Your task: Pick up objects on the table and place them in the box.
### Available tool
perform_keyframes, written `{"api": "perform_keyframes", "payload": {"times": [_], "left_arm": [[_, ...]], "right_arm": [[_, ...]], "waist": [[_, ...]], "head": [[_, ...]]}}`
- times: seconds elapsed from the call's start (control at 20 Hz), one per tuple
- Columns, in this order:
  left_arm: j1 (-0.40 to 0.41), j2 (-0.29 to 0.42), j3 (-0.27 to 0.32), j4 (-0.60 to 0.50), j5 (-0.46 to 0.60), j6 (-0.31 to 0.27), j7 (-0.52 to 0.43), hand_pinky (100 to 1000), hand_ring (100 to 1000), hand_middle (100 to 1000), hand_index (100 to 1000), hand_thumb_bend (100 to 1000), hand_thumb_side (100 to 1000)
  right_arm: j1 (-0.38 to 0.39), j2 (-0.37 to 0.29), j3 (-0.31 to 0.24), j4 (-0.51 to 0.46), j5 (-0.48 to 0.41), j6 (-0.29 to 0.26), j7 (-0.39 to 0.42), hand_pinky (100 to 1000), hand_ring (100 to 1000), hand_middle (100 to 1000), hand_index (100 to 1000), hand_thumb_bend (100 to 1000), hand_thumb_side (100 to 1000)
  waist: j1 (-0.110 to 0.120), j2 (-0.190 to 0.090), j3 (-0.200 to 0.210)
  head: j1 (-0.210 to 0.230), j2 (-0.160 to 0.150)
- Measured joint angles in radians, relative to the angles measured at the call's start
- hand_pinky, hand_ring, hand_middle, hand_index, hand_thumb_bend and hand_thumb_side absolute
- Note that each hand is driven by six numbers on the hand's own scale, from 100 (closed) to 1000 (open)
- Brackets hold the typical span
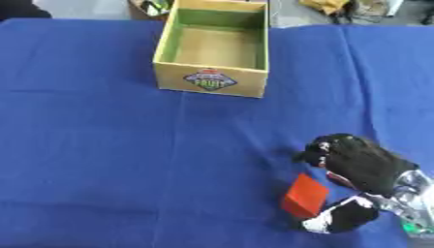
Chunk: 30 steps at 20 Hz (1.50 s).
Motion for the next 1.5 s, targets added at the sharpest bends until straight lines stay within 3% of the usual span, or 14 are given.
{"api": "perform_keyframes", "payload": {"times": [0.75,1.5], "left_arm": [[0.000,0.000,0.000,0.000,-0.001,0.002,-0.002,239,314,423,727,100,1000],[0.000,0.000,0.000,0.000,-0.001,0.002,-0.002,239,315,424,727,100,1000]], "right_arm": [[-0.009,0.054,-0.019,0.000,0.069,0.054,0.033,647,696,505,770,596,848],[-0.009,0.072,-0.018,0.000,0.105,0.044,0.072,613,663,471,725,471,835]], "waist": [[0.002,0.000,-0.010],[0.006,0.000,-0.014]], "head": [[0.000,0.000],[0.000,0.000]]}}
